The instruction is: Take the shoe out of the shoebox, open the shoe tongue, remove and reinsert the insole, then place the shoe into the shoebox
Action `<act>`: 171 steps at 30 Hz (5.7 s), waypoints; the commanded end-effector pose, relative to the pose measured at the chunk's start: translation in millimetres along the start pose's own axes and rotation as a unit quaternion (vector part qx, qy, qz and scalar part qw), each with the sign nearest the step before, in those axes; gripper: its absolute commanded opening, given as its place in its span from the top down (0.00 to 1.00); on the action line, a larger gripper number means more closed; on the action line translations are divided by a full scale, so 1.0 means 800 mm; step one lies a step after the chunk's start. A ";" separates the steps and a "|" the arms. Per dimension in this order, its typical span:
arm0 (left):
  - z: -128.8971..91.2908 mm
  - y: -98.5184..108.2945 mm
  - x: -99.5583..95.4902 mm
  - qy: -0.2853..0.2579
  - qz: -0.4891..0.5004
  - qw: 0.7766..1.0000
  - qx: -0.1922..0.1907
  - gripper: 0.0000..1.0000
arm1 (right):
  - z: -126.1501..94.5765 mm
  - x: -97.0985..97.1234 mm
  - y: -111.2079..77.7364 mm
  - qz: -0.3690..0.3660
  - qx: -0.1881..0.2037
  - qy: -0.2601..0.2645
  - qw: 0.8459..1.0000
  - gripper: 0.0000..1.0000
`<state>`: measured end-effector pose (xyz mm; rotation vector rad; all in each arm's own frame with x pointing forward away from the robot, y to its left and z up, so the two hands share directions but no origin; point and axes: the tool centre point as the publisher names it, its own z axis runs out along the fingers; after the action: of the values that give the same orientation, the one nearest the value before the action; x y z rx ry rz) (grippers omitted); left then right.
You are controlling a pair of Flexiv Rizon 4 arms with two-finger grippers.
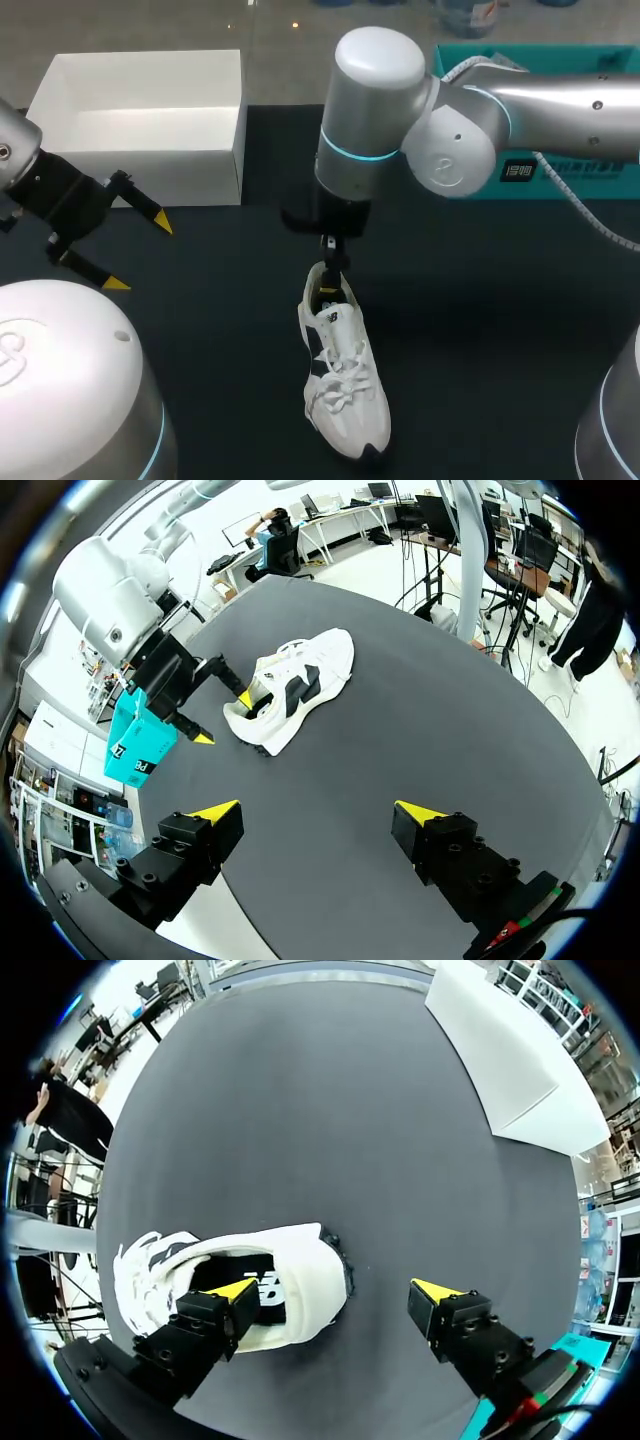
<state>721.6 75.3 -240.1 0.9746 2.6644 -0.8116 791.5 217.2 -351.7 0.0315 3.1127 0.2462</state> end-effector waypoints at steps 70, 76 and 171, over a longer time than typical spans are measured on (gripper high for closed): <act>0.000 -0.001 0.000 0.001 0.000 1.000 -0.001 0.00 | -0.323 -0.049 -0.039 0.094 0.135 -0.105 0.981 1.00; 0.000 -0.001 0.000 0.001 0.000 1.000 -0.001 0.00 | -0.323 -0.049 -0.039 0.094 0.135 -0.105 0.981 1.00; 0.000 -0.001 0.000 0.001 0.000 1.000 -0.001 0.00 | -0.437 -0.339 -0.374 0.114 0.129 -0.156 0.973 1.00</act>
<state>721.6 75.3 -240.1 0.9745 2.6644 -0.8115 1049.7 -138.5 -50.1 0.3919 2.7994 -0.1494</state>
